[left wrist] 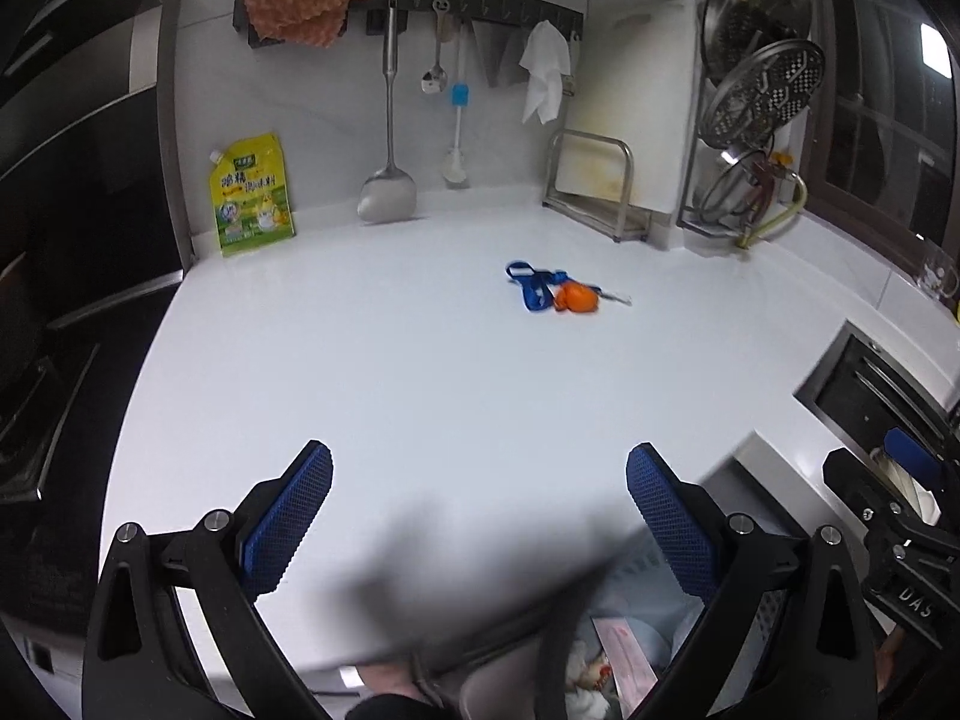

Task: Collect trash
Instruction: 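Move both open grippers back to the lanyard and orange peel on the counter, then grasp the orange peel with the right gripper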

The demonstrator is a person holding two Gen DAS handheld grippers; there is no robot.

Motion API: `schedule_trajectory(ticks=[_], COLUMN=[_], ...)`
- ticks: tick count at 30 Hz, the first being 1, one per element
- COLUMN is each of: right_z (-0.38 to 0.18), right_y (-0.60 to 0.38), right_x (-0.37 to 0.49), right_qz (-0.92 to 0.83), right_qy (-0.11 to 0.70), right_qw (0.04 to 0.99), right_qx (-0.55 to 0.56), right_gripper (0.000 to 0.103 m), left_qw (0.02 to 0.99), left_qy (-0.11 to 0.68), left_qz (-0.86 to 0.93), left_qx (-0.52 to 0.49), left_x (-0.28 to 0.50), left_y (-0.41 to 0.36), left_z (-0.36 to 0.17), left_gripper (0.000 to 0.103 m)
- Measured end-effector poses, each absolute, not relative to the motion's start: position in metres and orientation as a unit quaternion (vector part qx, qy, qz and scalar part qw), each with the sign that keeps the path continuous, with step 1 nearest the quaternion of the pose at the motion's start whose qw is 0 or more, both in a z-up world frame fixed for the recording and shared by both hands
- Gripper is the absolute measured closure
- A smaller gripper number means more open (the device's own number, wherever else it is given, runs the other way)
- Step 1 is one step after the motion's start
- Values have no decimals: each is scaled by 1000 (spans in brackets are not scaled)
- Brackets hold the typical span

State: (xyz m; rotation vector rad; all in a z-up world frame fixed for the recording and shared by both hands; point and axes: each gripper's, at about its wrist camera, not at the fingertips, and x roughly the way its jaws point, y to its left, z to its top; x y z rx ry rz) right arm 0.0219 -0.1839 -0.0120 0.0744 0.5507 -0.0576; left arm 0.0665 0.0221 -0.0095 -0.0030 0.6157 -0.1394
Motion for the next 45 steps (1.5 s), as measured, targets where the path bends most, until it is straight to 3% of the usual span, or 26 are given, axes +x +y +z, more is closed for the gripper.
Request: schedule_trajectory(ticks=[12,25,45], right_z=[4,-14,-62], right_y=[-170,-166,-160], right_x=[132,221,318], right_qz=[13,40,52], right_qy=[289,343,439], right_qw=[957,938,897], right_qx=[14,1,4], right_gripper=[18,18,18], left_qw=[947,934,923], left_qy=[316,352,379], left_qz=[-56,-63,-68], left_qx=[-11,-9,-3], left_x=[165,242,275], left_y=[33,29,23], left_z=[1,-15,-41], left_gripper=[6,6,6])
